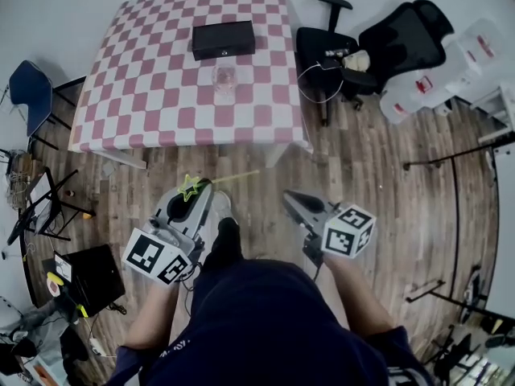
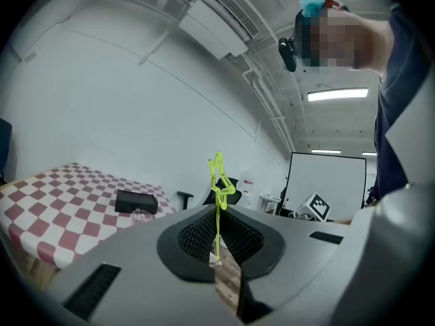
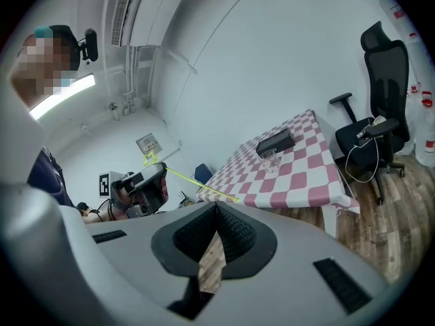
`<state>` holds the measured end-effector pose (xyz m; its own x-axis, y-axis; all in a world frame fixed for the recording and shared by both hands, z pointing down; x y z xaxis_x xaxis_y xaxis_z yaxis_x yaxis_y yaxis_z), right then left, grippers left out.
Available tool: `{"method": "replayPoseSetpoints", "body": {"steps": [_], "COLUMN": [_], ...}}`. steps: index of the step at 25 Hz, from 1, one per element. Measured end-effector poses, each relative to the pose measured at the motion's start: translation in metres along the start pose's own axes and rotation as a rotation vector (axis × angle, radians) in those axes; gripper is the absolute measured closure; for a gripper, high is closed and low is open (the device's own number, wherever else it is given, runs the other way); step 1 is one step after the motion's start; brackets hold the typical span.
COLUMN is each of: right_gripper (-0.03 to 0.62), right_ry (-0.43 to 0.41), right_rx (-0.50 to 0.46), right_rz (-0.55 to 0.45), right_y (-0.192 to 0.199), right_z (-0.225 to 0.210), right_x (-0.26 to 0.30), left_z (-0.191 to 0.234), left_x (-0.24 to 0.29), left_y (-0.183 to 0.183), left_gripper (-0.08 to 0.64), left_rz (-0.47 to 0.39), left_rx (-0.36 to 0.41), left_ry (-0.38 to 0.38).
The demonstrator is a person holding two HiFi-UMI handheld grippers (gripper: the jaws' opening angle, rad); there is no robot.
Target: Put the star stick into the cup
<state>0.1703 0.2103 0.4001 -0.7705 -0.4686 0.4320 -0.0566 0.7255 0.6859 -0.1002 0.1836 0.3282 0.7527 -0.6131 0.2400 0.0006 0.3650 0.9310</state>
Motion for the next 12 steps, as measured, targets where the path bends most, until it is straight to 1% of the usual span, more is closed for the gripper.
{"method": "replayPoseSetpoints", "body": {"steps": [6,12], "right_gripper": [0.577,0.577], "right_ry": [0.020,0.051], "right_rx": [0.028,0.039], "right_rz": [0.036,0.049], "right_y": [-0.052,-0.110], "right_z": [-0.012,-0.020], "right_x": [0.069,0.121], "left_z": [0.084,0.159], "left_x": [0.026,0.046], "left_y": [-0.020,-0.053], "left_gripper": [0.522,0.522], "left_rz": [0.024,0.028], "left_rx": [-0.020,-0.011], "left_ry": [0.035,0.049]}}
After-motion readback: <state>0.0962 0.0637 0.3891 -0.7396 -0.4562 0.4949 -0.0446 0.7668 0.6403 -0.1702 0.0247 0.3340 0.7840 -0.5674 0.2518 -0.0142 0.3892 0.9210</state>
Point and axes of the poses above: the fingertips, and each gripper's own axes: x forward along the fingers, z to its left, y out of its underside, the point moved 8 cm from there along -x, backward along the fingers, and after that the axes turned 8 degrees about z, right-handed, at the moved point
